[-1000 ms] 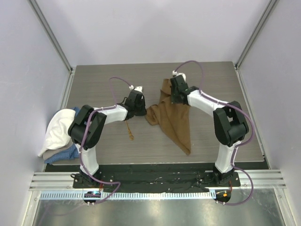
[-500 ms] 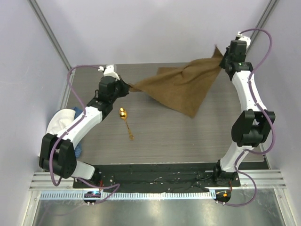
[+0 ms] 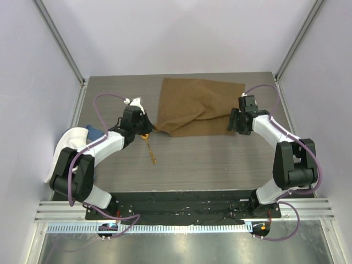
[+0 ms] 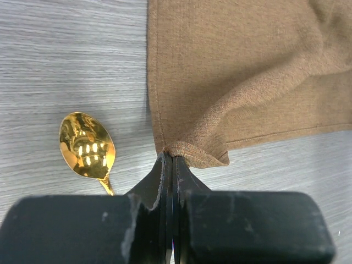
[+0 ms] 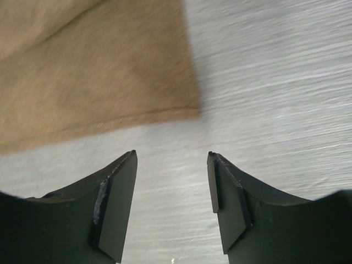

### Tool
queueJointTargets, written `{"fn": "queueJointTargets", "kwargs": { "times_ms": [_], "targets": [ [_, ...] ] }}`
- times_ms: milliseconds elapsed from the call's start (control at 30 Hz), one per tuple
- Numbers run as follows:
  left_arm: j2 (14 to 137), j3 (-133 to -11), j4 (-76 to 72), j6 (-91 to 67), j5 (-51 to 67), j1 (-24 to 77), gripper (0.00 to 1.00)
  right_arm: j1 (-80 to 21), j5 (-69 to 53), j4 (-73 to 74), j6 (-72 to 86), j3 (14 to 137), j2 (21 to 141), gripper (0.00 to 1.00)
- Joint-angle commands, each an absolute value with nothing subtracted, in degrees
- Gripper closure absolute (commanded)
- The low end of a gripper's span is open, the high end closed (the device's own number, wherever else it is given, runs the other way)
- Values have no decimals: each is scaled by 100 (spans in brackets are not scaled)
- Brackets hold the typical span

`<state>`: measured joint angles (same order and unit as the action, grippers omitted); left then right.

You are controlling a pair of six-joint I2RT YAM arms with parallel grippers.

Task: Fold the napkin, place the utensils inside, and roll it up
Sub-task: Flatten the napkin out

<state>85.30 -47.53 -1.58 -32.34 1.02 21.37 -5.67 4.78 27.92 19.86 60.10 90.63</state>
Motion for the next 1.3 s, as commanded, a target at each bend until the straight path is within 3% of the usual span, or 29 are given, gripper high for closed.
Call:
{"fn": "queueJointTargets", "kwargs": {
  "times_ms": [0,567,800,933,1000,1267],
  "targets": [
    [8569,-4834,-395,-3225,325,2136,100,-773,834,2338,2040,5792,8797,39],
    [8481,-4878,-229,-3173,264,2145,100,-765,1055,2162,1775,6477,10098,51],
    [8561,-5010,-132,-3094,202,2136,100,-756,870,2276,1819,6469,10257,71],
    [8578,-5019,-132,-3067,202,2136,100,-721,879,2408,1881,6328,10038,95],
    [8569,-5010,-123,-3050,202,2145,100,-721,949,2566,1925,6214,9739,99],
    [8490,-4913,-18,-3041,141,2294,100,-668,1274,3846,2118,6047,8720,99]
  ]
}}
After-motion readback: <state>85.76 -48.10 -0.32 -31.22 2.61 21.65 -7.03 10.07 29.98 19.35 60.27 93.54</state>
